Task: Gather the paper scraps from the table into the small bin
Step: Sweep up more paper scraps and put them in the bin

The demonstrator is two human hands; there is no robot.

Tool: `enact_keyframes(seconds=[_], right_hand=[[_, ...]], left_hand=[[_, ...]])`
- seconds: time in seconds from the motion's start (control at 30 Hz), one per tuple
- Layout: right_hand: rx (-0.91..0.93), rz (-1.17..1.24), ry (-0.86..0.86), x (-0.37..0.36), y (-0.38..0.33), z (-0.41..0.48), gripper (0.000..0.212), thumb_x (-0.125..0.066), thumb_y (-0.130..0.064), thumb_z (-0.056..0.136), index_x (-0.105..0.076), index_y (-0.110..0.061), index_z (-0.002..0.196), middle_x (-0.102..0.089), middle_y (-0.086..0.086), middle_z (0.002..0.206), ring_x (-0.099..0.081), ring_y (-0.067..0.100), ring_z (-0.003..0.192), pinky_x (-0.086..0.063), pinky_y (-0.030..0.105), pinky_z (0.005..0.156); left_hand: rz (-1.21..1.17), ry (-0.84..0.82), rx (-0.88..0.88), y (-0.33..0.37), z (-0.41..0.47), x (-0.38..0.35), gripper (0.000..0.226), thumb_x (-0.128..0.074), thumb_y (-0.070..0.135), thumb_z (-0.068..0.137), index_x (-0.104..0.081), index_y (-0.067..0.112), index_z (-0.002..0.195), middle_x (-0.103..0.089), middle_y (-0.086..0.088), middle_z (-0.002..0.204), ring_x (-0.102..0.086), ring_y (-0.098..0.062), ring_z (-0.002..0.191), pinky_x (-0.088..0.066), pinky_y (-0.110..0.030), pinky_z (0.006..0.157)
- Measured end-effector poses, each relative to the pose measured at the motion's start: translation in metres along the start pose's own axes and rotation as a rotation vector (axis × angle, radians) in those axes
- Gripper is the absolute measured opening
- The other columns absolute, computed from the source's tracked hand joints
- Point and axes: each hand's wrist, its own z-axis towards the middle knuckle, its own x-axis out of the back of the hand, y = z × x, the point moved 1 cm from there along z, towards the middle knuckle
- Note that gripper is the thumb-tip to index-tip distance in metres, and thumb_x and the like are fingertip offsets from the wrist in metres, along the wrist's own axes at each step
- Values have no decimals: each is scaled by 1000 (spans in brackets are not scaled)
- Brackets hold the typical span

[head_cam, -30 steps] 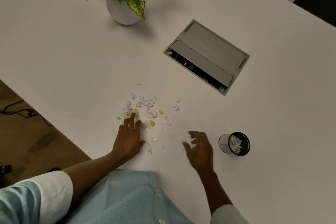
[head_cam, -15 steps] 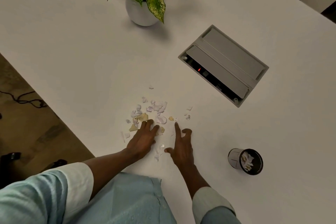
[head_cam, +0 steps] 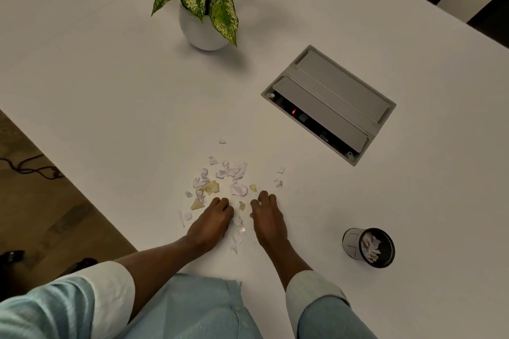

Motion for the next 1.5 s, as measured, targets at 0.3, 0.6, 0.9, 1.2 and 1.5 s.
enact_keyframes(seconds=[0.3, 0.6, 0.9, 1.2, 1.5], right_hand=[[-76, 235, 74, -8, 27, -26, 24, -53, -5, 96, -72, -10, 109, -66, 7, 113, -61, 24, 104, -51, 34, 87], [-547, 673, 464, 25, 79, -114, 12, -82, -8, 81, -78, -19, 84, -74, -4, 88, -69, 9, 74, -56, 21, 73], [-934, 789, 789, 73, 158, -189, 11, -85, -14, 79, -80, -17, 88, -78, 0, 83, -73, 14, 77, -52, 21, 71], [-1074, 843, 792, 86, 203, -191, 9, -85, -14, 78, -79, -15, 85, -78, 0, 78, -74, 19, 74, -63, 43, 77], [-1086, 832, 760, 74, 209, -179, 19, -69, -8, 87, -78, -14, 102, -79, 3, 94, -73, 21, 86, -61, 39, 83]], left_hand=[[-144, 109, -20, 9, 1, 8, 16, -66, -5, 87, -71, 7, 97, -64, -9, 101, -57, -28, 96, -51, -42, 74], [-349, 149, -144, 89, 27, 12, 9, -77, 5, 91, -73, 8, 99, -67, -6, 98, -61, -22, 89, -48, -33, 73], [-479, 42, -372, 246, 73, 8, 10, -79, 9, 88, -73, 7, 96, -66, -8, 94, -58, -19, 83, -41, -31, 71], [-322, -125, -406, 325, 115, -9, 17, -78, 11, 84, -69, 8, 98, -66, -11, 102, -62, -26, 93, -35, -29, 74], [-318, -78, -512, 311, 118, -8, 41, -75, 21, 89, -64, 15, 128, -67, -3, 128, -57, -20, 122, -53, -37, 96]])
